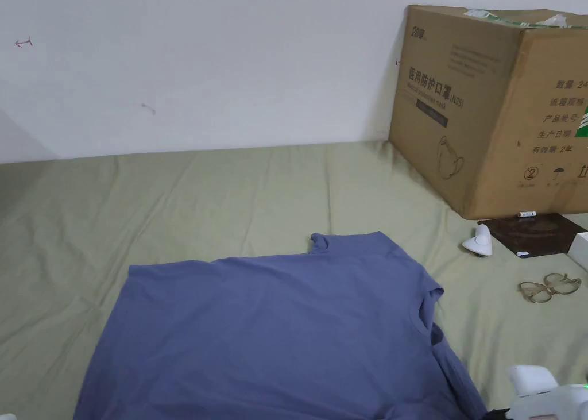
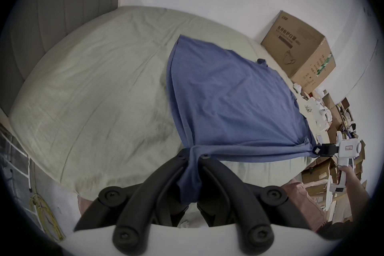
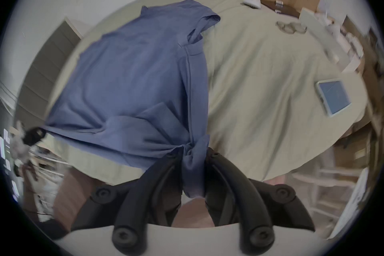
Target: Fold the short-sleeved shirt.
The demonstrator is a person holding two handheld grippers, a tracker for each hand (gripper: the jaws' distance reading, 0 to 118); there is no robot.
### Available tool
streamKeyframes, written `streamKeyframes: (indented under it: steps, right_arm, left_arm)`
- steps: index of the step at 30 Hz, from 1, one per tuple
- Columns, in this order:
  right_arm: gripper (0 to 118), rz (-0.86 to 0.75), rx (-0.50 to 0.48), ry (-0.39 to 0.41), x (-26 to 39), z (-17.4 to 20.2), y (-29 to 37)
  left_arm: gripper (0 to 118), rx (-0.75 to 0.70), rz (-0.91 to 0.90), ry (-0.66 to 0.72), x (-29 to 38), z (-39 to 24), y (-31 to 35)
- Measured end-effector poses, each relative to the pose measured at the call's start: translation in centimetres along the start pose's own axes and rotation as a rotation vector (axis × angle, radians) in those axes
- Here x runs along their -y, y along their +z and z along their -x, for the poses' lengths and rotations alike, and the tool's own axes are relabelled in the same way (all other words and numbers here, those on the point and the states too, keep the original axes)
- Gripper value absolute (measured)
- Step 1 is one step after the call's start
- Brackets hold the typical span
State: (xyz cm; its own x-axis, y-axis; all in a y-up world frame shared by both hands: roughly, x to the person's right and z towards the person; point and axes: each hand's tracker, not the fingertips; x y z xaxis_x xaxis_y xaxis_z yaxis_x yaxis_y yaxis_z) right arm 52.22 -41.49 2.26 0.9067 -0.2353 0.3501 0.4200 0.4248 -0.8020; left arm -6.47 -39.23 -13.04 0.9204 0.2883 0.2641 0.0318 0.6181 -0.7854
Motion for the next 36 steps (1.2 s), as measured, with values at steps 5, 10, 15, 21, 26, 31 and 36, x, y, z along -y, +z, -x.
streamKeyframes:
  steps: [5, 10, 15, 21, 26, 31, 36]
  right_arm:
    - [17, -0.034, -0.043, -0.028, 0.7, -0.5, 2.7]
    - [17, -0.044, -0.053, -0.006, 1.8, -0.1, 4.7]
    - [17, -0.122, -0.107, -0.032, 1.4, 0.4, 7.6]
    - [17, -0.201, -0.202, -0.097, -6.9, 1.6, 9.4]
    - [17, -0.145, -0.179, -0.140, -16.3, 2.2, 3.4]
    - [19, -0.065, -0.083, -0.262, -20.7, 2.5, -4.4]
    - [107, -0.083, -0.036, -0.303, -20.6, 1.7, -8.1]
  left_arm:
    - [4, -0.004, 0.019, -0.033, -0.2, -0.5, 1.8]
    - [4, 0.007, -0.012, -0.026, 0.8, -0.3, 4.4]
    - [4, 0.017, -0.042, -0.039, 0.2, -1.2, 6.0]
    - [4, 0.053, -0.098, -0.011, -8.0, -1.2, 3.8]
    - [4, 0.065, 0.026, 0.027, -15.4, -0.4, -5.1]
    - [14, 0.015, 0.136, 0.015, -17.5, -0.2, -11.8]
    - [80, 0.065, 0.143, 0.151, -16.2, 2.0, -13.7]
